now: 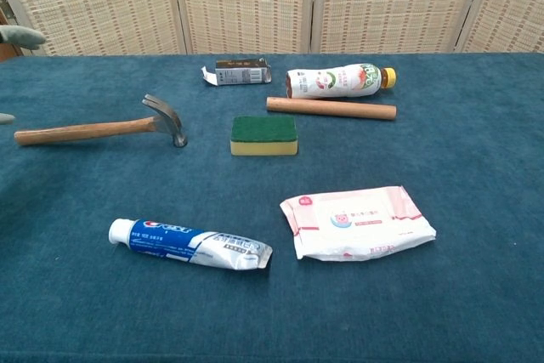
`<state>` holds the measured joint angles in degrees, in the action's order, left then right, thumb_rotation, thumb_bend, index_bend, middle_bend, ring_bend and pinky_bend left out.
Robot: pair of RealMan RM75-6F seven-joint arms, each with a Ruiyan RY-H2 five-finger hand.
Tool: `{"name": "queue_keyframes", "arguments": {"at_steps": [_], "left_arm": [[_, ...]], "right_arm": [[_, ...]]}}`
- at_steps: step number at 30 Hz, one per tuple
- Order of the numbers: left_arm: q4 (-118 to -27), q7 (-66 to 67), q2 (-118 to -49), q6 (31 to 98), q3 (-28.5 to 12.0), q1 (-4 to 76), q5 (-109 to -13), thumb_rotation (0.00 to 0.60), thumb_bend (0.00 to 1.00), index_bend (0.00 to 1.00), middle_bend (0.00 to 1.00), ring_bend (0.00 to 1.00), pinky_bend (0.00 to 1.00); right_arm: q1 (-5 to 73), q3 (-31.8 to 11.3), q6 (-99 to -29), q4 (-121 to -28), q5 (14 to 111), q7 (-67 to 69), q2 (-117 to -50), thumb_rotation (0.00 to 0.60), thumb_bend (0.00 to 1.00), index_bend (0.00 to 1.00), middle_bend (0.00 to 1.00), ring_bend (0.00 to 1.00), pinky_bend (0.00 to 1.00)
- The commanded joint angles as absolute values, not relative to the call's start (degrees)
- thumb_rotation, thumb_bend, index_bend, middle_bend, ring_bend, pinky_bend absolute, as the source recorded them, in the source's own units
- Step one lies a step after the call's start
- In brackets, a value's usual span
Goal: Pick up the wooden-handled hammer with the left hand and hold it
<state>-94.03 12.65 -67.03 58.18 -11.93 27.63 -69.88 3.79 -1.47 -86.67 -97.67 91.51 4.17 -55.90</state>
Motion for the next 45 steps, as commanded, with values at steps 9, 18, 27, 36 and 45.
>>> {"name": "queue_keyframes", "arguments": {"at_steps": [9, 18, 27, 36, 45], "left_arm": [[-81.54, 27.15, -77.07, 45.63, -13.71, 41.75, -48.78, 0.6, 0.26, 0.03, 0.0, 0.0, 0.0], [-73.83, 33.83, -82.4, 42.18, -11.15, 48.53, -37.32, 0.6, 0.26, 0.12, 0.07, 0.0, 0.0], [-68.81, 35.92, -85.59, 40.16, -8.81, 52.04, -31.82, 0.6, 0.26, 0.19, 0.15, 0.03, 0.0], [-67.13, 36.13, -86.89, 39.43, -7.62, 54.31, -28.88, 0.6, 0.3, 0.24, 0.23, 0.08, 0.0], [-65.98, 35.53, -87.62, 39.04, -6.76, 55.67, -27.77, 0.6, 0.45, 0.28, 0.27, 0.12, 0.0]], "right_arm": [[3.51, -1.59, -86.4, -97.17, 90.44, 4.71, -55.83, 0.6, 0.14, 0.34, 0.33, 0.27, 0.31], [3.74, -1.86, -85.6, -96.36, 89.56, 5.67, -55.83, 0.6, 0.14, 0.34, 0.33, 0.27, 0.31], [3.96, -2.02, -84.72, -95.83, 88.7, 6.26, -55.74, 0.6, 0.14, 0.34, 0.33, 0.27, 0.31], [3.86, -2.07, -84.48, -95.28, 88.19, 6.83, -55.8, 0.6, 0.14, 0.34, 0.33, 0.27, 0.31], [3.65, -2.02, -84.19, -95.46, 87.66, 7.12, -55.4, 0.6, 0.14, 0.34, 0.33, 0.27, 0.31]]}}
